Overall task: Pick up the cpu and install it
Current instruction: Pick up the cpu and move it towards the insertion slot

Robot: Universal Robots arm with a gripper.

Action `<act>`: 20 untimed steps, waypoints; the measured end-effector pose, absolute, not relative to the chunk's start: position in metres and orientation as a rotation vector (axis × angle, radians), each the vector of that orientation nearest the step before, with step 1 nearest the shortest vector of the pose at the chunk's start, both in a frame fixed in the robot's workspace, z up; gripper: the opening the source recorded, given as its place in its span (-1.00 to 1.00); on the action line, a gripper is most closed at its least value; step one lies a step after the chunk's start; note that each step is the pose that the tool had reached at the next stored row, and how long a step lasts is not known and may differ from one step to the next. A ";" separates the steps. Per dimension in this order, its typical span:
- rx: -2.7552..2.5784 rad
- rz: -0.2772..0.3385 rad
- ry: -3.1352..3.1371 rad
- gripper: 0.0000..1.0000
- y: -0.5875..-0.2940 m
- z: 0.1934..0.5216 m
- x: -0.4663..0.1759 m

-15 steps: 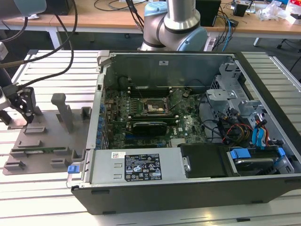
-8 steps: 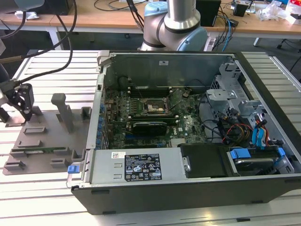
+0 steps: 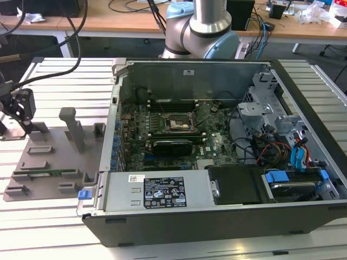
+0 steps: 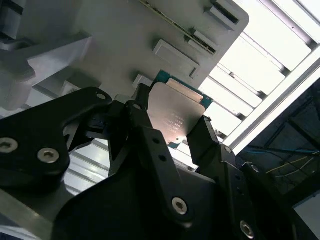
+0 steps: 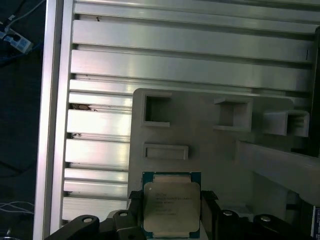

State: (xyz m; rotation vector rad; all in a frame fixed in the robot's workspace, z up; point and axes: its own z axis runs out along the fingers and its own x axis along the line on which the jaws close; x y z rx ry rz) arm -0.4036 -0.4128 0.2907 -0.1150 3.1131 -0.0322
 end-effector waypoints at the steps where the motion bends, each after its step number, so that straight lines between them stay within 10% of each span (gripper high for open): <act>1: -0.115 -0.032 3.113 0.10 -0.413 0.292 -0.404; 20: -0.115 -0.032 3.113 0.10 -0.413 0.329 -0.404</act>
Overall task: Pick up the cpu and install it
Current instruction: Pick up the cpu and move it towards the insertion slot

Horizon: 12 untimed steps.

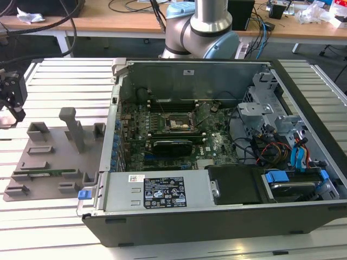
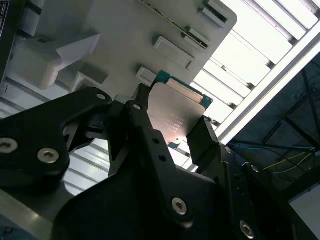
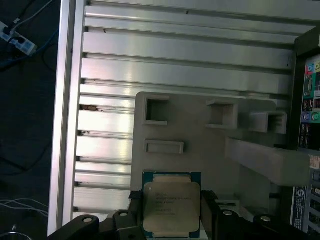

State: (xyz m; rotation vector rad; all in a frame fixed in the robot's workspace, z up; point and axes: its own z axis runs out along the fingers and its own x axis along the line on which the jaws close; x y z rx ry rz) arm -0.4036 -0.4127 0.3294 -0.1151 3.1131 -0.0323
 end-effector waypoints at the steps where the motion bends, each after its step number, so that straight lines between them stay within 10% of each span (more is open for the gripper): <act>1: -0.115 -0.032 3.113 0.10 -0.413 0.331 -0.404; 12: -0.115 -0.032 3.113 0.10 -0.412 0.353 -0.404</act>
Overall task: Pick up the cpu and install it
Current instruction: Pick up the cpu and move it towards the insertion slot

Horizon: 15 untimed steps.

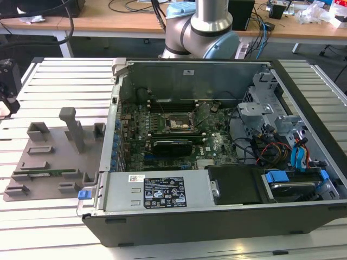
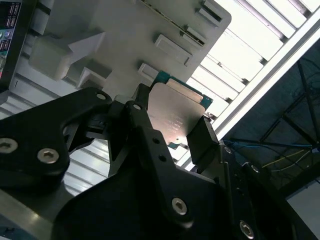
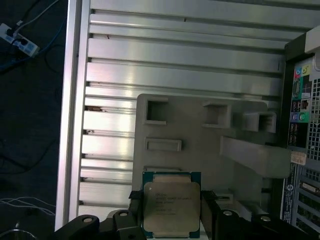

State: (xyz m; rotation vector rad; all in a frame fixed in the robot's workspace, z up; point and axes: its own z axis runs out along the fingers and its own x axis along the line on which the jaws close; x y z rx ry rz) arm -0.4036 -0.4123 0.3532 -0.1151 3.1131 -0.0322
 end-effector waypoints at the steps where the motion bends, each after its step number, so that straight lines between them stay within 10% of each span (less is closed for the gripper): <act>1: -0.115 -0.032 3.113 0.10 -0.412 0.356 -0.404; 15: -0.115 -0.028 3.113 0.10 -0.381 0.387 -0.404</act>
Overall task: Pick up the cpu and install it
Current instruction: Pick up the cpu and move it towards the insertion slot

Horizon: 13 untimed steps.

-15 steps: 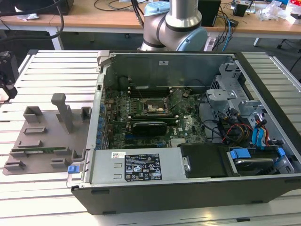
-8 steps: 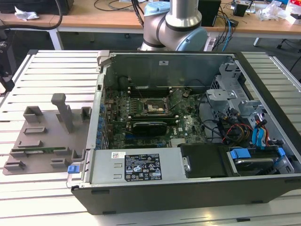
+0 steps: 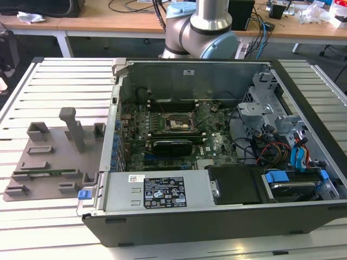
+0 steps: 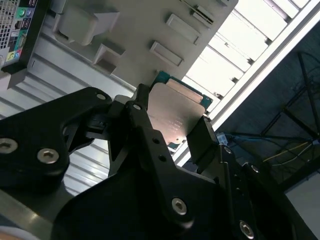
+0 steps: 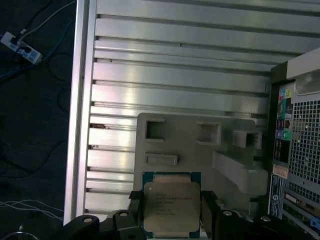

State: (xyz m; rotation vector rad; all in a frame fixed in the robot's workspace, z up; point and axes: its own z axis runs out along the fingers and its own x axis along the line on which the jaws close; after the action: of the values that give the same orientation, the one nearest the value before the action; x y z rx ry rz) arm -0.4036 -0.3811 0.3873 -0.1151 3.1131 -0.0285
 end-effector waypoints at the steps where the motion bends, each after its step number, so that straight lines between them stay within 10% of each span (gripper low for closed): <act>1: -0.115 -0.028 3.113 0.10 -0.380 0.390 -0.404; 13: -0.115 -0.030 3.113 0.10 -0.379 0.392 -0.385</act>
State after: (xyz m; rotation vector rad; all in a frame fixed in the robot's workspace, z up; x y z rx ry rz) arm -0.3848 -0.3793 0.3922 -0.1152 3.1131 -0.0296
